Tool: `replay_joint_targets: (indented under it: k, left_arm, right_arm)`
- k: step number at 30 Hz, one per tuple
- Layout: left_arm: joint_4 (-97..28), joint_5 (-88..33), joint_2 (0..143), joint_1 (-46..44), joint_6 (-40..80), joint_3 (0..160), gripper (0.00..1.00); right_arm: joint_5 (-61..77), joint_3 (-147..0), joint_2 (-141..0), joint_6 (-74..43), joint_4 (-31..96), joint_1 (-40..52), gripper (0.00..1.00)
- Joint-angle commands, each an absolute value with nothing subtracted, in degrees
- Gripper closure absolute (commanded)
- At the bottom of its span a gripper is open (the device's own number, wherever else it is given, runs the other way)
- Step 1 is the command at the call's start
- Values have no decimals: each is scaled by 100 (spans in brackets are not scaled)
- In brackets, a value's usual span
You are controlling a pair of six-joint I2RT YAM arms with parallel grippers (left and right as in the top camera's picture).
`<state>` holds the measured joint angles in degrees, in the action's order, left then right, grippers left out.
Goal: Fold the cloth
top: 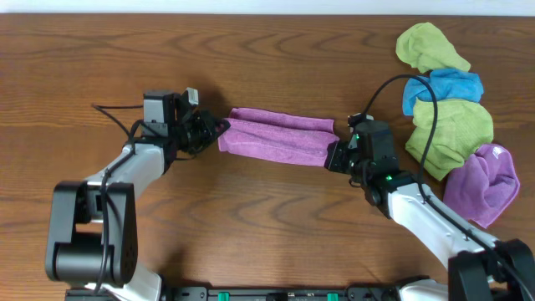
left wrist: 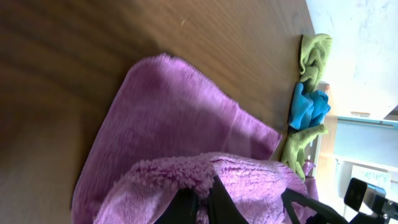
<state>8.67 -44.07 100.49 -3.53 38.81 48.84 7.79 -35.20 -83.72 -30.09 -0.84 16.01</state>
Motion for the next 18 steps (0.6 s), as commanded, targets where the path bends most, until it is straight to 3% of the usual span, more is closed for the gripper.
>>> replay_joint_targets:
  k: [1, 18]
  left_arm:
    - [926, -3802, 10372, -257, 3879, 5247, 94]
    - [1109, -3564, 11365, -456, 3811, 5653, 94]
  right_arm:
    - [-180, -3581, -8538, -2749, -128, 1540, 99]
    - [-454, -4320, -9854, -1957, -519, 1529, 99]
